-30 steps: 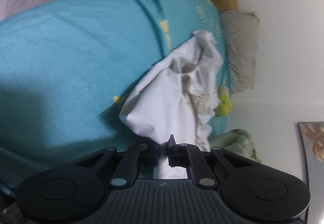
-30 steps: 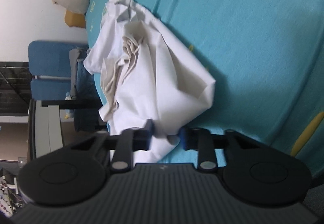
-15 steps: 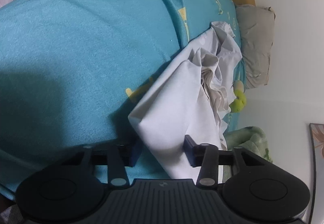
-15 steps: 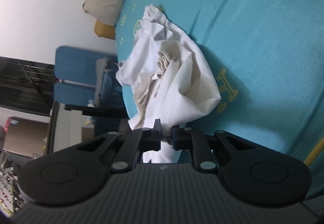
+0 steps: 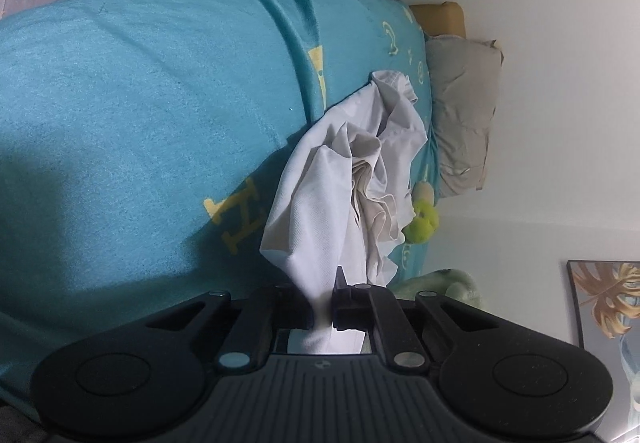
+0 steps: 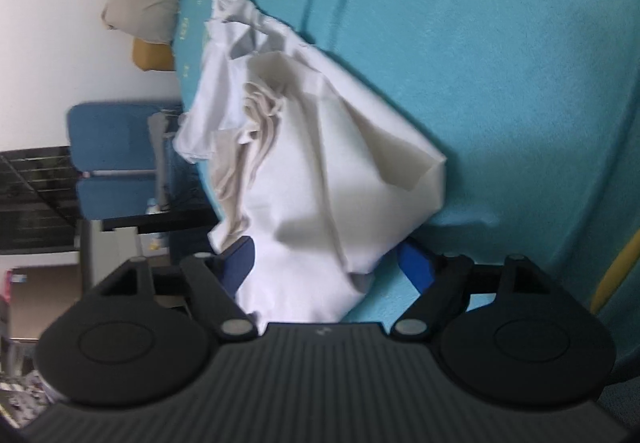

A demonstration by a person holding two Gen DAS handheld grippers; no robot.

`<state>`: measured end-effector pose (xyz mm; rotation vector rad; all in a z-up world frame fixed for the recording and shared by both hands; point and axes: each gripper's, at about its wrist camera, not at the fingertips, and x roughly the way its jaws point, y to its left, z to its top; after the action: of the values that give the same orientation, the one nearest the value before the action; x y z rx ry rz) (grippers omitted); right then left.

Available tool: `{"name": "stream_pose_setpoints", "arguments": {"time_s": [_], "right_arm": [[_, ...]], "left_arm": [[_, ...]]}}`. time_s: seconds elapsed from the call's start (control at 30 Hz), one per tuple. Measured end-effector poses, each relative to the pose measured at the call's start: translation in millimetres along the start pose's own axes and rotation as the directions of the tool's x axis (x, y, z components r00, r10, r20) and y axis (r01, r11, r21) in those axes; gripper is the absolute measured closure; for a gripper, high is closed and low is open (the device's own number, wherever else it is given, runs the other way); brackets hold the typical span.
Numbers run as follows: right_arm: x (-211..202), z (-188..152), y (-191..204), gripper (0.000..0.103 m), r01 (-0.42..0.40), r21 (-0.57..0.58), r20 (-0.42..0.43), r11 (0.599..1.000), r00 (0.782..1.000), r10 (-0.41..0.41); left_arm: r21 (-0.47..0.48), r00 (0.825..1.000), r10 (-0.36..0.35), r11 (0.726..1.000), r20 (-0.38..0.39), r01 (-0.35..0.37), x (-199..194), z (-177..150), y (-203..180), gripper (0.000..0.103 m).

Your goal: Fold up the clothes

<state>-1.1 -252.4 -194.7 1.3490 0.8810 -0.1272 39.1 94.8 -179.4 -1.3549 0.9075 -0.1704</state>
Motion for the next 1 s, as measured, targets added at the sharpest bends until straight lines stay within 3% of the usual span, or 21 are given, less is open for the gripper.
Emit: {"name": "stream_pose_setpoints", "arguments": {"time_s": [0.07,0.1,0.13,0.2,0.37,0.5,0.63,0.87,1.0], "right_arm": [[-5.5,1.1,-0.7,0.034,0.023,-0.01,0.045,1.0,0.999,-0.022],[-8.0,1.2,-0.8,0.055,0.031,-0.014,0.069,0.999,0.997,-0.03],[-9.3,0.7,1.2,0.084,0.047,-0.036,0.086,0.998,0.995,-0.044],[-13.3,-1.3,7.0,0.094,0.061,-0.088,0.118,0.994,0.992,-0.05],[-47.0,-5.9,39.7,0.096,-0.008,-0.229,0.205,0.973,0.977,0.056],[-80.3,-9.9,68.4,0.096,-0.072,-0.289,0.211,0.955,0.968,0.137],[-112.4,-20.5,83.0,0.096,-0.089,-0.332,0.201,0.939,0.966,0.163],[-173.6,-67.4,71.8,0.096,-0.101,-0.363,0.148,0.926,0.975,0.164],[-200.5,-90.0,52.2,0.096,-0.12,-0.355,0.121,0.927,0.978,0.173]], "left_arm": [[0.0,1.0,-0.012,1.0,0.003,0.012,2.8,0.6,-1.9,0.095],[0.008,1.0,-0.021,1.0,0.0,0.021,3.8,0.6,-4.4,0.096],[0.021,1.0,-0.029,0.999,0.0,0.029,4.2,0.4,-7.5,0.096],[0.054,0.999,-0.046,0.998,0.002,0.046,2.3,-0.9,-14.1,0.096],[0.163,0.997,-0.074,0.984,0.013,0.071,-17.8,-3.2,-47.7,0.097],[0.205,0.993,-0.117,0.972,0.02,0.111,-46.9,-10.2,-82.9,0.097],[0.264,0.991,-0.13,0.957,0.021,0.12,-75.0,-26.5,-111.1,0.097],[0.274,0.998,-0.062,0.96,0.006,0.058,-162.2,-66.1,-100.2,0.097],[0.28,1.0,-0.031,0.959,-0.006,0.031,-192.0,-85.8,-88.4,0.097]]}}
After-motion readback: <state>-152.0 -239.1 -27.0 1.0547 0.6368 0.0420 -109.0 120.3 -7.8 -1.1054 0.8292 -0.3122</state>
